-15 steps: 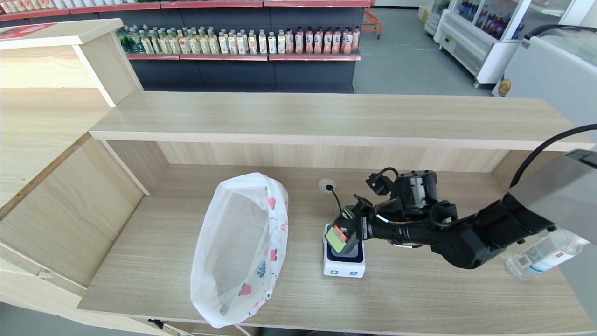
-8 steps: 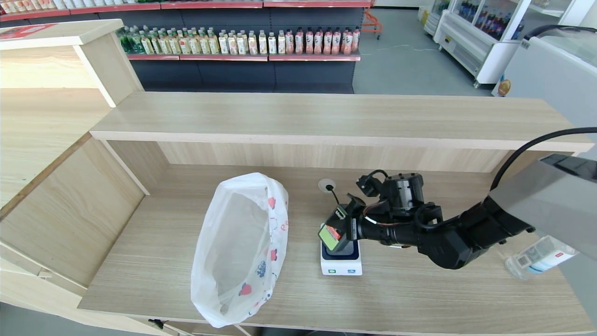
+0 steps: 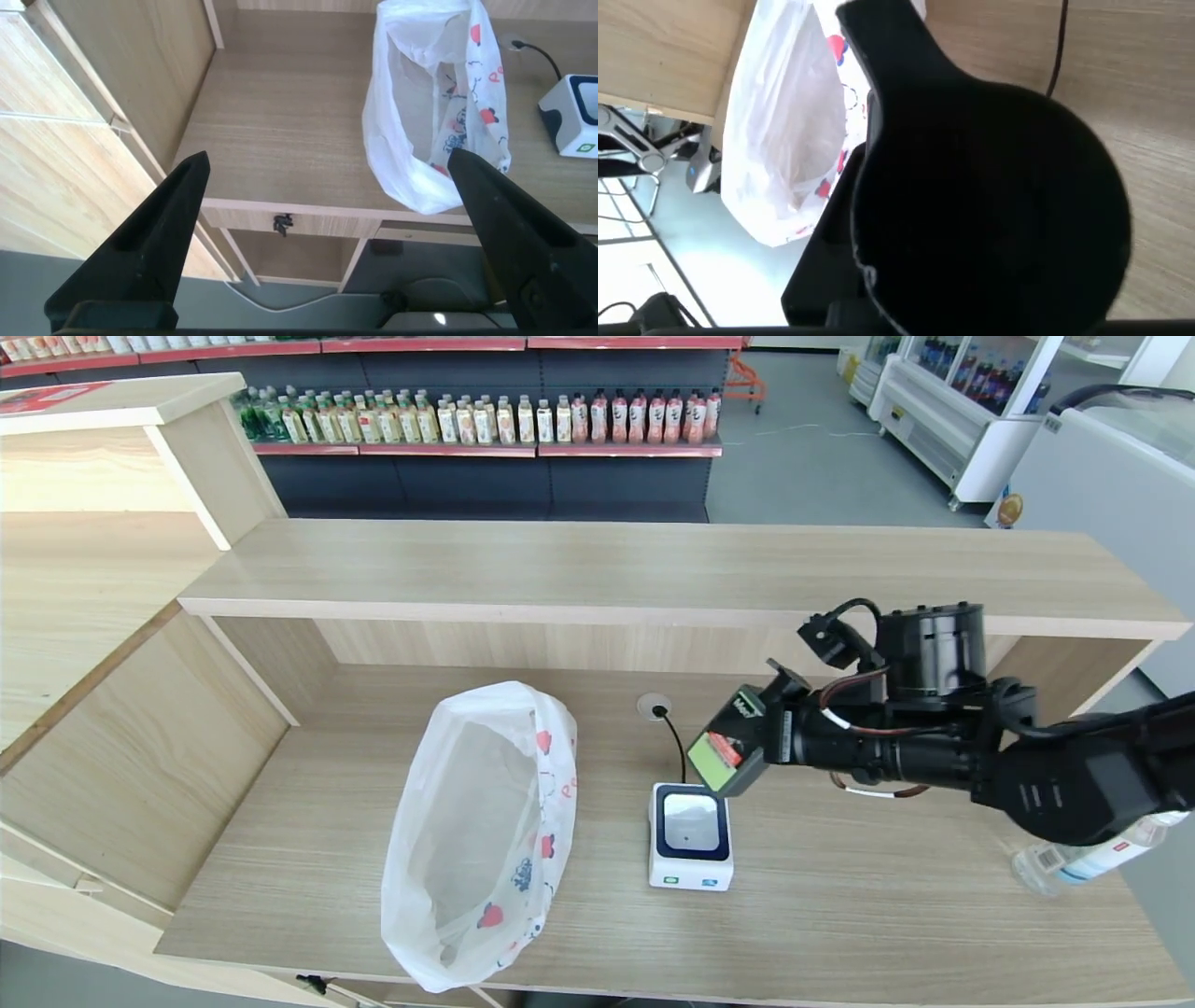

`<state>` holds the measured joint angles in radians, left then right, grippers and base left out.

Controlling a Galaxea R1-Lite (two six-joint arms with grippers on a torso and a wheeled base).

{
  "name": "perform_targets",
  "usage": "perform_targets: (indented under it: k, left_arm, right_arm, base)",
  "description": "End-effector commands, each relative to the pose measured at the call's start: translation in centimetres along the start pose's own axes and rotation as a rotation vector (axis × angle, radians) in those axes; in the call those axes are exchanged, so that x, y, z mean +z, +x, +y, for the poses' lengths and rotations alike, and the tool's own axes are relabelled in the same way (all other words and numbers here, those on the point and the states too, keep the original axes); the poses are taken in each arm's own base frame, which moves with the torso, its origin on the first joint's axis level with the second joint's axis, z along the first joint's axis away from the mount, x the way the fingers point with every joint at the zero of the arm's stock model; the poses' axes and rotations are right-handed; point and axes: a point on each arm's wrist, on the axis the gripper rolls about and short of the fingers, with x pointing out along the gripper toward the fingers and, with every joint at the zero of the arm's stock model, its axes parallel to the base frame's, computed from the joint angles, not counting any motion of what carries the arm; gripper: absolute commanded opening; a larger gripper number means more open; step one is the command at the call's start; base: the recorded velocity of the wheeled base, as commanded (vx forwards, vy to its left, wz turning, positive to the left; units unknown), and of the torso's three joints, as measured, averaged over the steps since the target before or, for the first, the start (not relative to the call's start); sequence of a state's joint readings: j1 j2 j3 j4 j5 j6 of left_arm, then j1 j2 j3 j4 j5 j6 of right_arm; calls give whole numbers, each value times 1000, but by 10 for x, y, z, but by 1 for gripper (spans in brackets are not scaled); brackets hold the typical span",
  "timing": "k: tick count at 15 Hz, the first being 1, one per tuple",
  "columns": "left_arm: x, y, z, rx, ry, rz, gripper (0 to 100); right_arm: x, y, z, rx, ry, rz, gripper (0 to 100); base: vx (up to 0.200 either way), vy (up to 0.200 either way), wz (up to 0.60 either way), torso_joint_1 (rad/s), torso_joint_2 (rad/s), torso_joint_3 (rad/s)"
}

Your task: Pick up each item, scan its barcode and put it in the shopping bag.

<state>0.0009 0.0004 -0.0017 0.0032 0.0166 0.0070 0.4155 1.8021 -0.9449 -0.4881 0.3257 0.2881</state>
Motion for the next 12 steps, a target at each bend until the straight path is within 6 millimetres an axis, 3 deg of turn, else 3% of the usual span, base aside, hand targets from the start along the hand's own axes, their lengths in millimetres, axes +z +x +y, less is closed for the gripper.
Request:
perform_targets:
  k: [1,4,8,12]
  left_arm:
    - [0,0,0,1,-1,0,100]
    - [0,0,0,1,1,0,100]
    - [0,0,0,1,-1,0,100]
    - [0,0,0,1,-1,0,100]
  right_arm:
    - [25,-67,21,-7,-49,-83,0]
    - [17,-91,20,-46,-74,-49,0]
    - [3,-103,11,-87,-73,-29,0]
    - [-2,-109,11,-91,-65,-25,0]
  base:
    - [-200,0,0,2,-2,2]
    - [-67,0,0,7,2,1]
    - [0,0,0,0,0,0]
    - [0,200,0,-1,1,2]
